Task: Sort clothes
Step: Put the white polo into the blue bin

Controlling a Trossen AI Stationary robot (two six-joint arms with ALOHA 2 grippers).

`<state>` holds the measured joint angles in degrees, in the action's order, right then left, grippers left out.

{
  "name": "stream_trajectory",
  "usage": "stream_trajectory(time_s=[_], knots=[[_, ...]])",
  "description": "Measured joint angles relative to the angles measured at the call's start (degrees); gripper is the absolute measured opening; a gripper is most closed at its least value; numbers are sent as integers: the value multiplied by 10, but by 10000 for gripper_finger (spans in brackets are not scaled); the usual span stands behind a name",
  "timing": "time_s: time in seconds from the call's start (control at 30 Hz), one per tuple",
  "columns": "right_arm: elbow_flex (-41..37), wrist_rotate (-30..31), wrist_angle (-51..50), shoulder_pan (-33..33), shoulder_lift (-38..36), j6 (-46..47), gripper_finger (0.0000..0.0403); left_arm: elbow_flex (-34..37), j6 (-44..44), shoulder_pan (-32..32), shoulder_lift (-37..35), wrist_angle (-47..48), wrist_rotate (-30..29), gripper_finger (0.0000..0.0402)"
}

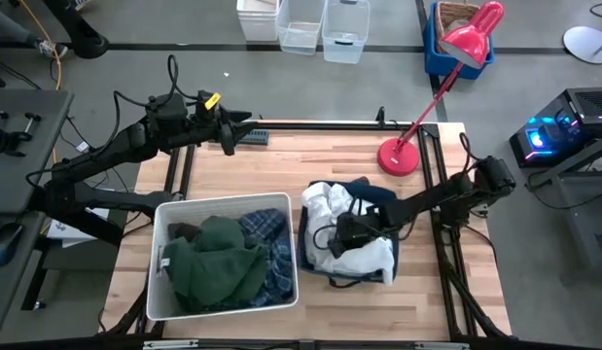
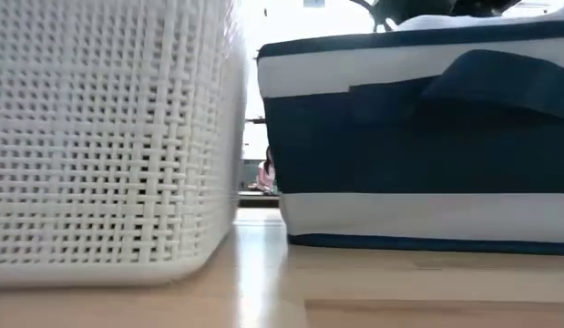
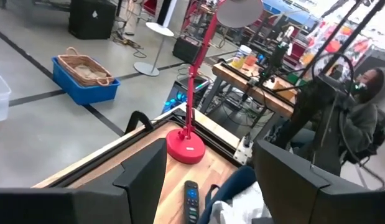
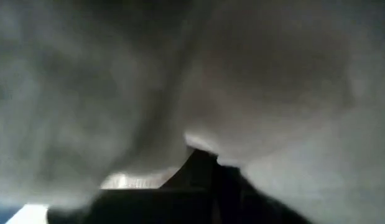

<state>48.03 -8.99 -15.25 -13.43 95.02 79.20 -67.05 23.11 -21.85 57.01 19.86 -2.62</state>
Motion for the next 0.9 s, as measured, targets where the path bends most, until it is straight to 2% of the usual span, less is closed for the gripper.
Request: stream_trajectory(time_s=[0.2, 0.57, 0.73, 0.9], knots=[[-3, 11, -79, -30, -59, -41, 0, 0, -29, 0, 0, 0, 6, 227], [-4, -1, -187, -54, -179, -124, 0, 0, -21, 0, 0, -4, 6, 227], [-3, 21, -157, -48, -237, -188, 0, 0, -13, 0, 0, -28, 5, 227], [-3, 42, -166, -9, -313, -225, 0, 0, -12, 2, 0, -68, 5, 227]])
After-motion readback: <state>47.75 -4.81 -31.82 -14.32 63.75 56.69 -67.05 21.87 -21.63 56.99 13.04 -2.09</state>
